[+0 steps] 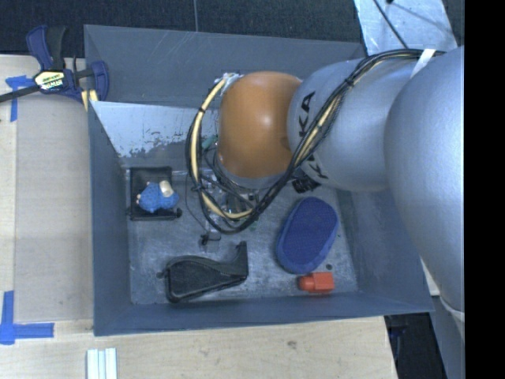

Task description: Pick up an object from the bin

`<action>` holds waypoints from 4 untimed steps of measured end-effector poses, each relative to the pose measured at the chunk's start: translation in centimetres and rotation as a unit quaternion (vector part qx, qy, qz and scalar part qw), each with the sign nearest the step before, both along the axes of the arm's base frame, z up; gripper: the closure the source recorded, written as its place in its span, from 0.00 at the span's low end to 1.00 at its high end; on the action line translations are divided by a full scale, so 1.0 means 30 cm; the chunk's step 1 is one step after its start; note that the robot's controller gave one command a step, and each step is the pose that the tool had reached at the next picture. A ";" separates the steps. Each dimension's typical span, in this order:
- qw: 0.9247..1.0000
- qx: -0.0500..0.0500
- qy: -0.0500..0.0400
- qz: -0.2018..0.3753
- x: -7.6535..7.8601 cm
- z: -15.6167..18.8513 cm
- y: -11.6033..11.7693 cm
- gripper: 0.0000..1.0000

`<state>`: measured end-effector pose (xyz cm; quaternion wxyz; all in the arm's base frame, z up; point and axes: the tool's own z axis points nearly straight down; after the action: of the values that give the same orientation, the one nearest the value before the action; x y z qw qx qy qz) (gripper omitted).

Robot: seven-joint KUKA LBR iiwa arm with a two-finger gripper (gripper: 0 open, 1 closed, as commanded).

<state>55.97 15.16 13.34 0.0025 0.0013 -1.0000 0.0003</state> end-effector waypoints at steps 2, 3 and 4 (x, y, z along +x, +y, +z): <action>0.996 0.002 -0.006 0.092 0.117 -0.140 0.191 1.00; 0.994 0.002 -0.009 0.113 0.098 0.268 0.276 1.00; 0.987 0.000 0.001 0.158 -0.036 -0.045 0.304 1.00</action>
Offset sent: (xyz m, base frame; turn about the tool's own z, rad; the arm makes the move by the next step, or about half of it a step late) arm 0.0325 0.0574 -0.0451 -0.1864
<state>54.90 24.27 11.98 0.0033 0.1589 -0.9873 0.0004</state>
